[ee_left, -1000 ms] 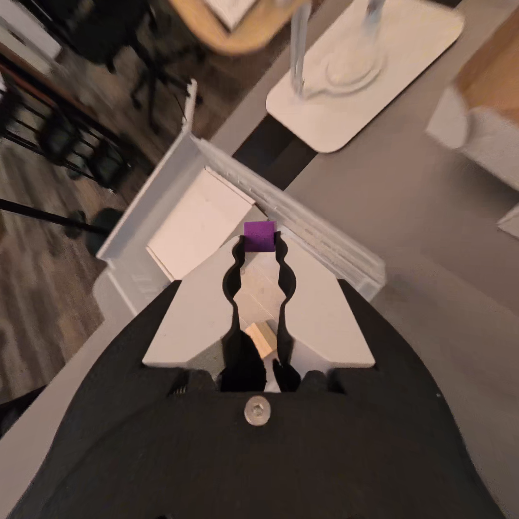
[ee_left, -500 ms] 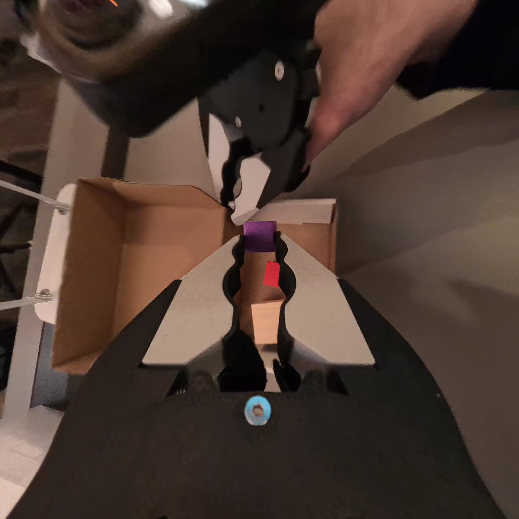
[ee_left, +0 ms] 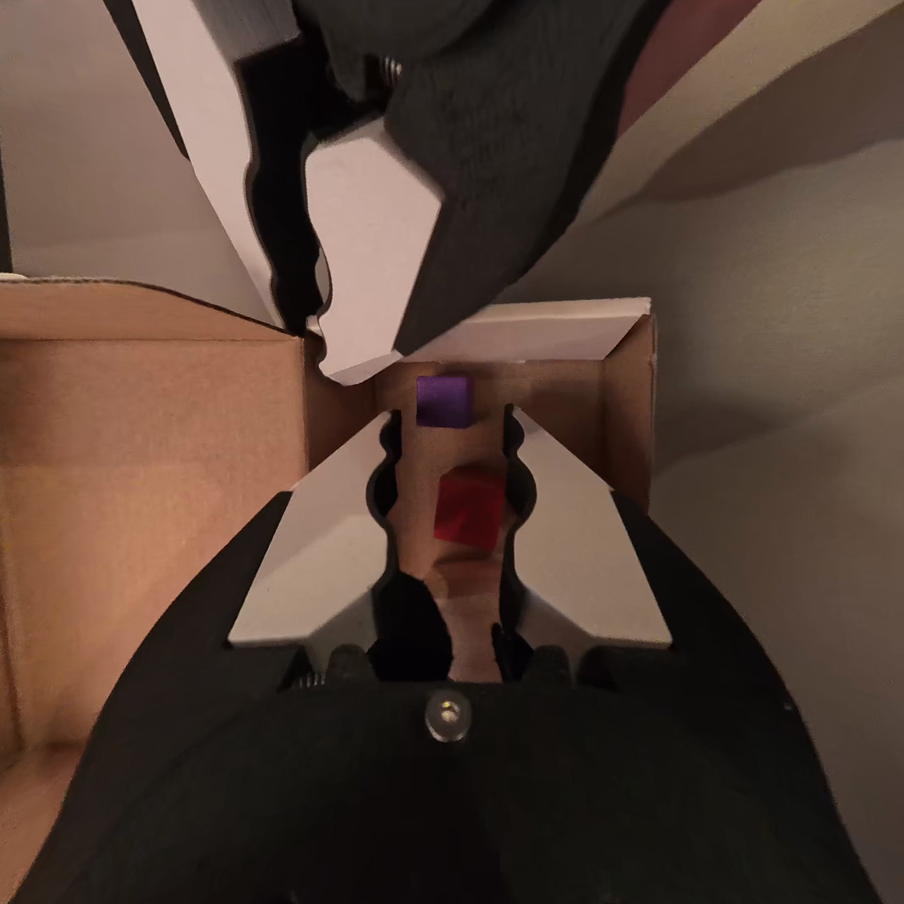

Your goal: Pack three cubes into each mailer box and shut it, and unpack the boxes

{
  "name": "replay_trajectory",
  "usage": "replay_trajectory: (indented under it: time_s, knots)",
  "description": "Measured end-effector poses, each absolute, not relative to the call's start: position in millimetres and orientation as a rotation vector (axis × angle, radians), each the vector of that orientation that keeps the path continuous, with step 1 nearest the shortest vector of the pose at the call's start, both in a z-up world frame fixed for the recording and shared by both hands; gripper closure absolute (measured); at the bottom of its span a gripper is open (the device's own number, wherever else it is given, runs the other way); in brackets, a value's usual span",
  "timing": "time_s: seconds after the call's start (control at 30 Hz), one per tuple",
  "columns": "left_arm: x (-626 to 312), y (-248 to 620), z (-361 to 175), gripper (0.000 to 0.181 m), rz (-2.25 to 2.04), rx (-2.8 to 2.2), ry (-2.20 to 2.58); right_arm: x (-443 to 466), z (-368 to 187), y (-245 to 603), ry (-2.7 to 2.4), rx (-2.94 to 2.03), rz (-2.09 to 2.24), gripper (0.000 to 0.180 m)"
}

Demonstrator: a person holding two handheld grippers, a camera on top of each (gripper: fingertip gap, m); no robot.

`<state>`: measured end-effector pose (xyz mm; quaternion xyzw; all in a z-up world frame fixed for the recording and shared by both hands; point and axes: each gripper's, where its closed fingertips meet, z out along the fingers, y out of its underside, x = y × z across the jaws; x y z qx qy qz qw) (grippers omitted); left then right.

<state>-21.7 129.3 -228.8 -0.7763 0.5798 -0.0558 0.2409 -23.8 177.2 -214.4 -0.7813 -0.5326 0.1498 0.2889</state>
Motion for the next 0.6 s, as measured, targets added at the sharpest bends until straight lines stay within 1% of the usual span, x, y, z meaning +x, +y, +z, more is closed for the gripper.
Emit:
replay_trajectory:
  time_s: [0.07,0.13,0.3,0.4,0.43,0.47,0.5,0.57,0.6]
  knots:
    - [-24.9,127.7,-220.5,0.133,-0.148,-2.113,1.555,-23.7,-214.3,177.2,-1.42,-2.084,0.399,0.169]
    - [-33.3,123.7,-202.9,0.133,-0.145,-2.089,1.496,-23.3,-214.1,177.1,-1.417,-2.083,0.401,0.169]
    - [-86.0,119.9,-134.0,0.142,-0.14,-2.007,1.128,-21.8,-204.9,176.8,-1.407,-2.03,0.416,0.168]
    - [-136.3,125.3,-94.8,0.147,-0.242,-1.962,0.724,-21.5,-189.2,172.5,-1.403,-1.984,0.467,0.147]
    - [-152.4,125.8,-90.5,0.152,-0.288,-1.956,0.616,-21.3,-184.7,170.4,-1.397,-1.98,0.503,0.145]
    - [-167.1,127.2,-92.4,0.152,-0.321,-1.968,0.522,-20.4,-181.1,168.7,-1.39,-1.978,0.539,0.142]
    - [-177.6,129.7,-97.0,0.146,-0.349,-1.979,0.447,-19.5,-177.1,168.6,-1.368,-1.976,0.579,0.14]
    - [-180.8,136.1,-103.3,0.139,-0.448,-1.958,0.342,-19.7,-164.4,174.4,-1.253,-1.976,0.7,0.137]
    - [-177.5,140.8,-109.6,0.133,-0.502,-1.961,0.297,-21.5,-157.2,176.3,-1.185,-1.976,0.793,0.135]
